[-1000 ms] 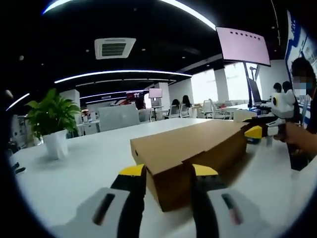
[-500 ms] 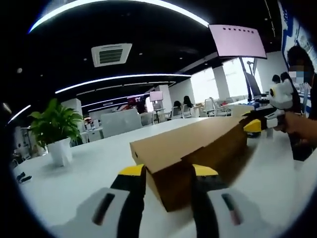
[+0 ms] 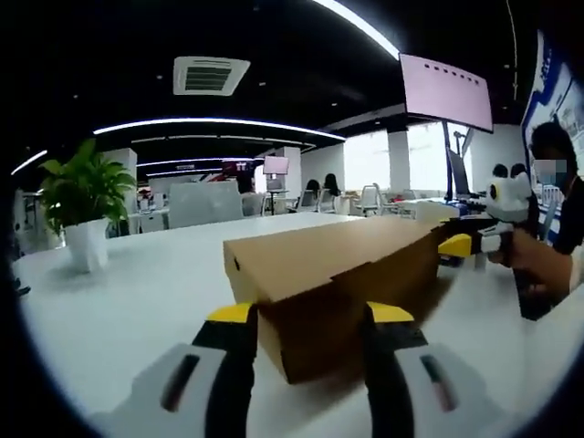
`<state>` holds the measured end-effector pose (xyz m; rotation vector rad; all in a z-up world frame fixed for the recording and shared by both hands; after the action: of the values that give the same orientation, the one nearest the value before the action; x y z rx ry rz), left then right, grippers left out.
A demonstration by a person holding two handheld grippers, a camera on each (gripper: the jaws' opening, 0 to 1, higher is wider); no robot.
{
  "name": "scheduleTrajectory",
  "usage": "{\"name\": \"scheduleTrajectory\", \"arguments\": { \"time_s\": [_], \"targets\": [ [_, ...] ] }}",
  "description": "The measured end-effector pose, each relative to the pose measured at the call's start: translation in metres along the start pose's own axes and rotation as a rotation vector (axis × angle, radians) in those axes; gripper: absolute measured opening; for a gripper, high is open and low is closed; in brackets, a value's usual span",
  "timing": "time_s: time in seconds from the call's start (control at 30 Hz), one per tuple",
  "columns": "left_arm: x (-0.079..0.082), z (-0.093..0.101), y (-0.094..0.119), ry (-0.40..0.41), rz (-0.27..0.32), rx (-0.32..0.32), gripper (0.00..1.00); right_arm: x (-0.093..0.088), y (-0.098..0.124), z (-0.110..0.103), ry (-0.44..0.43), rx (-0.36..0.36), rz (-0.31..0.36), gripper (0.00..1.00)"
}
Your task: Operate the shoe box by opening the lid, removing the specified soft item, and placing it in the target area until the item is outside and the box remains undamaged.
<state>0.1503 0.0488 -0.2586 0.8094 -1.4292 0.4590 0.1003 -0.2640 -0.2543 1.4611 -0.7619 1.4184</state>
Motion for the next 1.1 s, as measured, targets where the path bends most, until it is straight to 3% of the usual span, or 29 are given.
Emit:
{"name": "scheduleTrajectory", "arguments": {
  "time_s": [0.07,0.1,0.33,0.83,1.1],
  "targets": [
    [0.004,-0.001,0.001,-0.071,0.020,0.043,0.42,0.000,-0.002,0.000,0.005,-0.003,-0.007,0.60],
    [0.004,0.000,0.000,-0.088,0.014,0.035,0.42,-0.001,-0.003,0.000,0.019,-0.006,-0.013,0.60],
    [0.004,0.000,-0.004,-0.018,0.023,0.044,0.43,-0.002,-0.003,0.000,0.017,-0.028,-0.006,0.57],
    [0.000,0.009,0.013,-0.019,0.038,0.049,0.41,-0.004,0.009,-0.006,0.020,-0.026,0.002,0.56],
    [-0.003,0.020,0.025,-0.039,0.050,0.029,0.39,-0.004,0.021,-0.006,0.074,0.000,-0.050,0.56]
  ]
}}
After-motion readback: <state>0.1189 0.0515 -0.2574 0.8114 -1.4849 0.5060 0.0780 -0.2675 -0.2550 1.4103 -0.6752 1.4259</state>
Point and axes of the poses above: the point that each gripper's makers call its tool centre point, and the gripper's own axes: y roughly backward along the fingers, z roughly to its right, x roughly out of its top, the point moved 8 cm from there along y, roughly backward along the fingers, and after that the axes turned 4 degrees about -z, right-handed, at the moved point
